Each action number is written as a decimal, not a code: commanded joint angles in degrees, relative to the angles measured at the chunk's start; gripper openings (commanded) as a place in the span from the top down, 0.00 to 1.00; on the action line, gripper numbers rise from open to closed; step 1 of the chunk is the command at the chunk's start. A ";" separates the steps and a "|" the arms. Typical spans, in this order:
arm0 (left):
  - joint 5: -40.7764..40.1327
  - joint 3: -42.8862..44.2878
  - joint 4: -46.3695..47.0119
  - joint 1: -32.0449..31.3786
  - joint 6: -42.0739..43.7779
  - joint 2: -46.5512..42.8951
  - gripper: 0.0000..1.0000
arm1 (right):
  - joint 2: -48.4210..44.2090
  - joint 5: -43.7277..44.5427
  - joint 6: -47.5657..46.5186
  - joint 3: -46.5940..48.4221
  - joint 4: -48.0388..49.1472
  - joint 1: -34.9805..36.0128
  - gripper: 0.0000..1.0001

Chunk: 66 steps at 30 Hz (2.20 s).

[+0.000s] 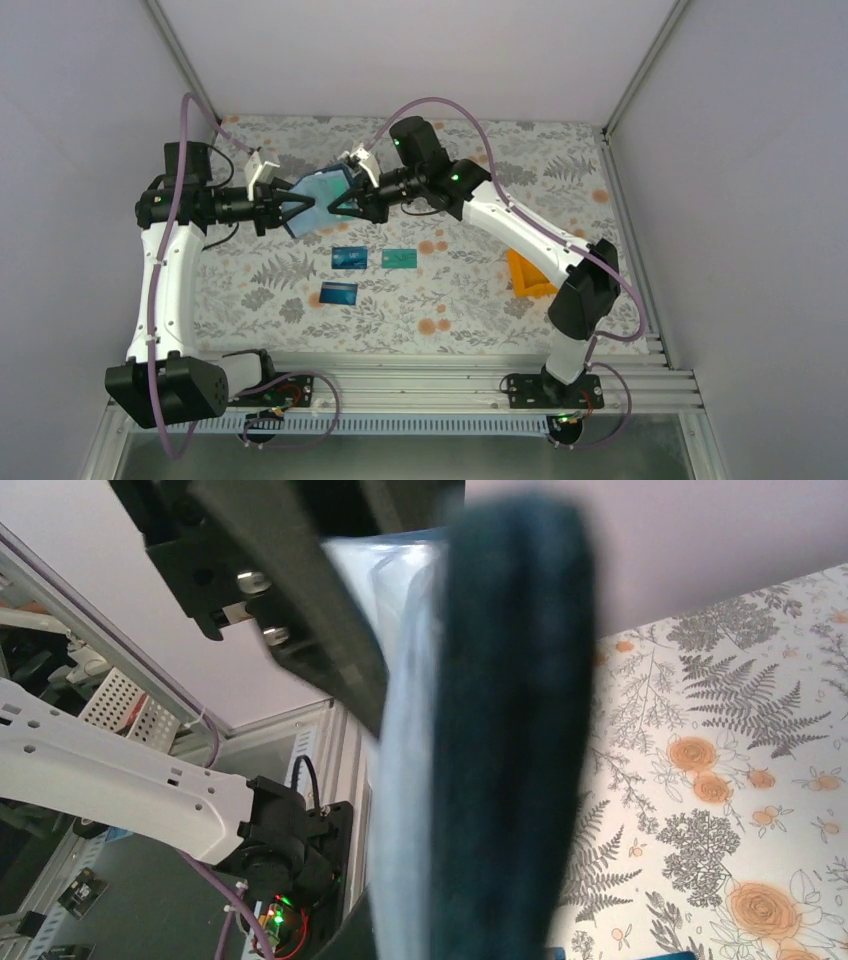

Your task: Take the credit cards out of the card holder

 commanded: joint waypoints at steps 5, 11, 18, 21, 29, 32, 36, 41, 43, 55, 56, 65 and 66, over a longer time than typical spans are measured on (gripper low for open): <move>0.88 0.02 1.24 -0.18 0.46 -0.62 0.98 | -5.13 -4.03 -1.57 -3.33 2.71 -2.49 0.68; 2.27 0.25 -0.18 -0.18 2.30 -0.64 0.98 | -7.01 -3.85 -0.69 -5.91 3.30 -4.95 0.57; 2.44 0.13 -0.78 -0.18 3.06 -0.91 0.98 | -5.25 -3.12 1.83 -4.82 4.12 -5.29 0.74; 2.46 -0.16 -0.73 -0.25 3.21 -1.02 0.98 | -3.90 -5.12 3.31 -3.37 4.62 -5.27 0.73; 2.12 -0.14 -0.52 -0.19 2.98 -1.28 0.98 | -2.28 -3.71 4.11 -1.75 3.03 -5.20 0.96; -0.31 -0.35 2.34 -0.08 -0.62 -1.33 0.70 | -2.79 4.35 5.26 -1.44 0.29 -5.68 0.96; -7.29 -0.34 7.17 0.07 -6.55 -1.34 0.43 | -1.00 34.56 9.17 2.95 -13.40 -7.27 0.96; -9.20 -1.04 8.78 0.06 -8.59 -1.21 0.41 | 2.15 70.10 11.92 5.36 -26.56 -6.82 0.96; -8.28 -1.39 8.63 0.08 -8.39 -1.15 0.42 | 2.37 71.39 11.94 6.03 -26.64 -5.25 0.96; 3.97 -2.58 5.42 -0.09 -5.08 -1.26 0.62 | 9.57 45.51 12.41 17.45 -20.36 1.47 0.96; 4.98 -2.77 5.36 -0.09 -4.93 -1.27 0.62 | 9.14 41.46 12.46 17.54 -19.16 1.49 0.96; 1.11 -4.12 10.08 -0.19 -10.99 -0.75 0.59 | 6.97 28.23 12.17 17.90 -13.94 1.55 0.96; 0.45 -4.15 10.32 -0.25 -11.49 -0.58 0.58 | 6.70 26.84 11.64 17.75 -13.42 1.57 0.96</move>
